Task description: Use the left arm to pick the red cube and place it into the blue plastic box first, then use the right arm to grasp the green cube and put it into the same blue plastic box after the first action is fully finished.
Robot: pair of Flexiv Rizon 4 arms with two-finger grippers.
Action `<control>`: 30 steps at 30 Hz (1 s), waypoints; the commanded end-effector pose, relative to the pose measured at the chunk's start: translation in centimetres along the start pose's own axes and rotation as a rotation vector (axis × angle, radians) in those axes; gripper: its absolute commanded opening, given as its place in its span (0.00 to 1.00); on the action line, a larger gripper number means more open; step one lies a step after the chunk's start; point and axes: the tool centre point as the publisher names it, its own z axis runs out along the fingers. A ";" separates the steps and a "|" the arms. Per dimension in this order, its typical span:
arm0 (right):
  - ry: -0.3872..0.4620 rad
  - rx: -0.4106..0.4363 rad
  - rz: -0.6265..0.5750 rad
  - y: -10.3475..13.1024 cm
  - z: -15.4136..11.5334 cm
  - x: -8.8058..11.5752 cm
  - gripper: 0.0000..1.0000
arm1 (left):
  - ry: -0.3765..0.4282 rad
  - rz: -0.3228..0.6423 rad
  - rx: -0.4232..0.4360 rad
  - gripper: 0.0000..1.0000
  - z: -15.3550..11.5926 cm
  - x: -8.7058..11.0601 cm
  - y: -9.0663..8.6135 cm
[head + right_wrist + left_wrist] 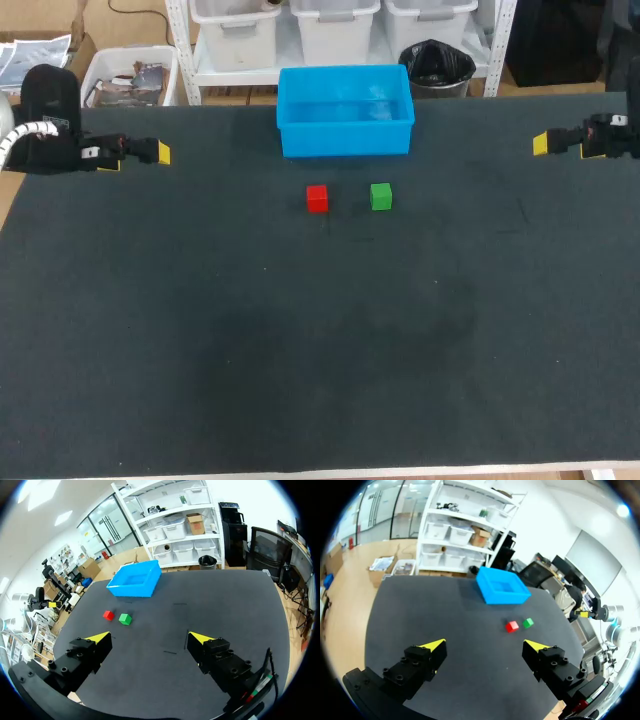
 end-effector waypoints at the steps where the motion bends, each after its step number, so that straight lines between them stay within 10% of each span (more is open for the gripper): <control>1: 0.000 0.000 0.000 0.0 0.0 0.0 1.00 | -0.001 0.000 0.002 1.00 0.0 0.0 0.1; 30: 0.000 0.000 0.000 0.0 0.0 0.0 1.00 | 0.007 -0.004 -0.011 1.00 -0.1 -0.1 0.1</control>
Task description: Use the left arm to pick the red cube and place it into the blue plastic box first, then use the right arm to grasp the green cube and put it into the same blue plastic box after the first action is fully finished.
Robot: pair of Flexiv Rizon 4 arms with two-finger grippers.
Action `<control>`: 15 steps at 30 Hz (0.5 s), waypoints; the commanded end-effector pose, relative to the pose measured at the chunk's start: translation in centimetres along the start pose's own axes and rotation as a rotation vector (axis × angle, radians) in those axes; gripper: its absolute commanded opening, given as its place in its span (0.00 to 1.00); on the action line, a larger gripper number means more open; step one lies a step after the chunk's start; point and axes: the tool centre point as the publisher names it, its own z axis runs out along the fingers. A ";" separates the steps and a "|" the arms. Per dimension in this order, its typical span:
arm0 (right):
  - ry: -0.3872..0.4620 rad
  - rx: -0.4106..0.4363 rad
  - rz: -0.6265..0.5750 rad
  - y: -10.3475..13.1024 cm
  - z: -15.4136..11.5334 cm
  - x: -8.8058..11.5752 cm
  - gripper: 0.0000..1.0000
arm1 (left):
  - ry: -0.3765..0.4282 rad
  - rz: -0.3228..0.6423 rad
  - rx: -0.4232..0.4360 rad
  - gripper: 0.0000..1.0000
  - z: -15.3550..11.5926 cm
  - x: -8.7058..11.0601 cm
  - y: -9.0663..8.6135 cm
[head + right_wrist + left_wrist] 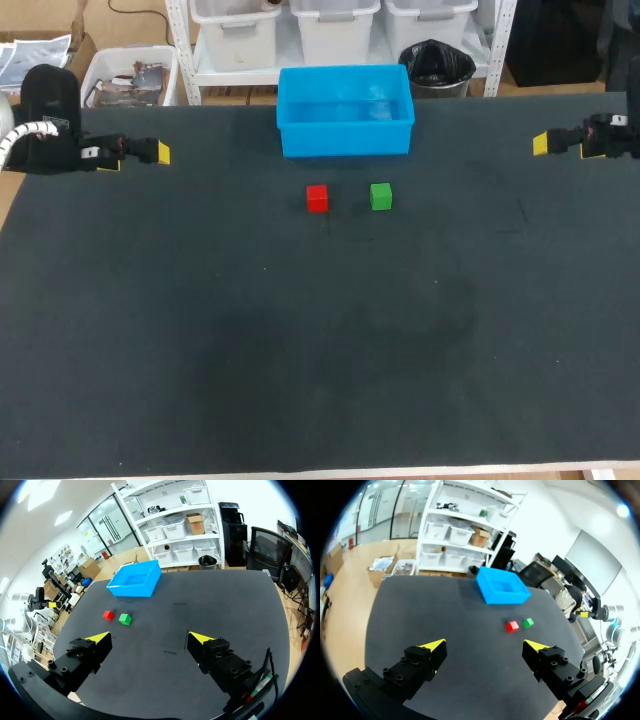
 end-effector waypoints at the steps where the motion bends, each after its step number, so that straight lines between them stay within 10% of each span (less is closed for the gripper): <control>1: 0.000 0.000 0.000 0.0 0.0 0.0 1.00 | 0.012 -0.005 -0.013 1.00 -0.1 -0.2 -0.1; 15: 0.000 0.000 0.000 0.0 0.0 0.0 1.00 | 0.077 -0.012 -0.134 1.00 1.3 -2.1 -3.8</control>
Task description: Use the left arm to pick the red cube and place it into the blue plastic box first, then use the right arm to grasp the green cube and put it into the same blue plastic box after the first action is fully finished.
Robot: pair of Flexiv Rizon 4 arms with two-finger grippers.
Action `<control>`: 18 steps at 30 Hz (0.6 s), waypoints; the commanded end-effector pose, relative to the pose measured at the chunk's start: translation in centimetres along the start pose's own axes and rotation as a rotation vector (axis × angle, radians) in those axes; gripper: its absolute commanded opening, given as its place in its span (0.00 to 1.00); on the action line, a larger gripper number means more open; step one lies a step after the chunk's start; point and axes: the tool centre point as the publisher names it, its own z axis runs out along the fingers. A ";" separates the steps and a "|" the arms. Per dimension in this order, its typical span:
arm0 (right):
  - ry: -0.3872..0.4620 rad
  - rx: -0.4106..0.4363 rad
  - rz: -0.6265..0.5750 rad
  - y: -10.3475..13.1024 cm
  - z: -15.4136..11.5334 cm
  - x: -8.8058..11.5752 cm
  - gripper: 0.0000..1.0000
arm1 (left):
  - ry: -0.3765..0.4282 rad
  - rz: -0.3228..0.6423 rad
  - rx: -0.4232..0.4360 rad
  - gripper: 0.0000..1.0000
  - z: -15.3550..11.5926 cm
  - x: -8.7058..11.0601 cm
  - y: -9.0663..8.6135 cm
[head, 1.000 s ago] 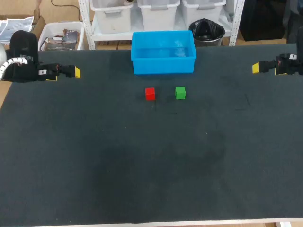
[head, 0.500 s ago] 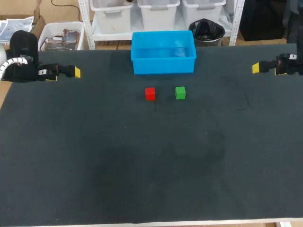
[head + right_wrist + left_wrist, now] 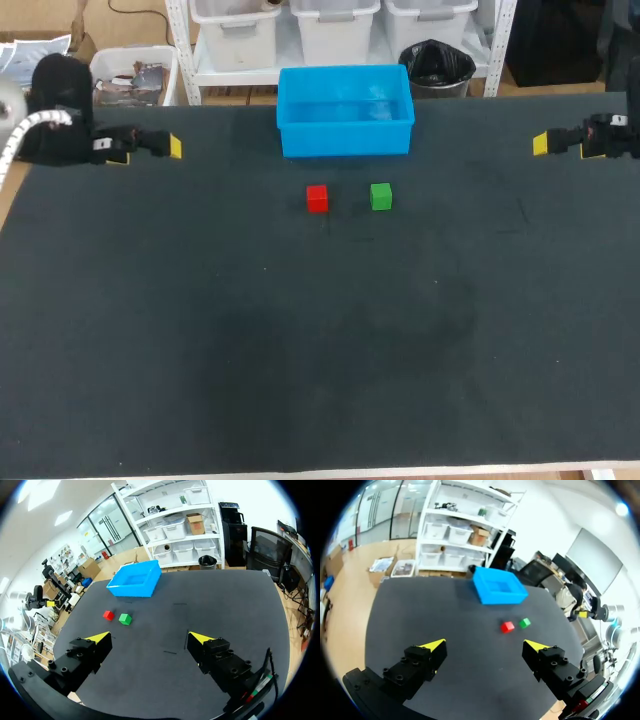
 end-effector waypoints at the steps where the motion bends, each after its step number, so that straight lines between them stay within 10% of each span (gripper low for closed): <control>1: 0.000 0.000 0.000 0.0 0.0 0.0 1.00 | 0.058 -0.019 -0.129 1.00 1.4 -1.4 -1.6; 18: 0.000 0.000 0.000 0.0 0.0 0.0 1.00 | 0.155 0.003 -0.280 1.00 4.9 -1.8 -5.2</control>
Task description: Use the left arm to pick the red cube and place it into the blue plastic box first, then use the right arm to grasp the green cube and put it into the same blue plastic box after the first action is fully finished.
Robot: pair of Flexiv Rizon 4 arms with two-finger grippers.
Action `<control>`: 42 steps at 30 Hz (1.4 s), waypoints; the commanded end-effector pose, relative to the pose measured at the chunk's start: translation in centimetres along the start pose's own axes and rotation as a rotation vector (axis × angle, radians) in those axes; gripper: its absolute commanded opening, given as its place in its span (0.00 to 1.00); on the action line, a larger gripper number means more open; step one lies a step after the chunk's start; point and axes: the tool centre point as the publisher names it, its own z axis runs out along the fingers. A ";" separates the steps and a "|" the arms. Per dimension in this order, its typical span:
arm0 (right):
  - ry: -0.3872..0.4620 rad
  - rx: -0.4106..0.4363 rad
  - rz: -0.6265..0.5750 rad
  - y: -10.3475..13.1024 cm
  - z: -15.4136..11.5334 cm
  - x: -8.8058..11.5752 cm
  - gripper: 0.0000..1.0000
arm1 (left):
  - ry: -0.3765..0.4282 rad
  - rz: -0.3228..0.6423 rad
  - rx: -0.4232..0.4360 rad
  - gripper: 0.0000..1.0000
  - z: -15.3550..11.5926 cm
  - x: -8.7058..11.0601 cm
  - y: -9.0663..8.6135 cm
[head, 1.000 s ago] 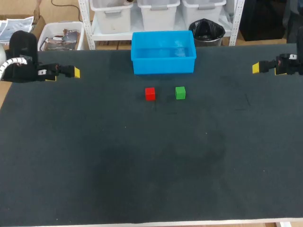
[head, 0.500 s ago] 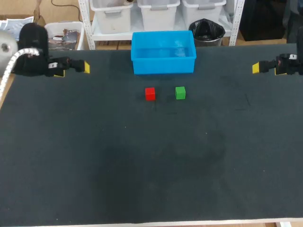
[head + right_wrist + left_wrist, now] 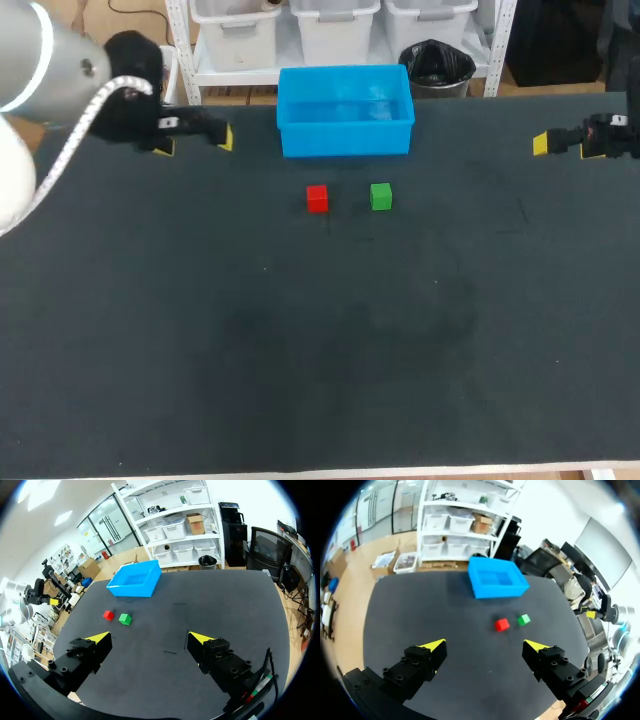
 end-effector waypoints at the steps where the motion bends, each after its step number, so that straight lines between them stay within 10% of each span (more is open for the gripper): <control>1: 0.000 0.000 0.000 0.0 0.0 0.0 1.00 | 0.041 -0.016 -0.195 1.00 1.3 -1.0 -1.0; 42: 0.000 0.000 0.000 0.0 0.0 0.0 1.00 | 0.336 -0.185 -0.467 1.00 9.2 -2.8 -6.7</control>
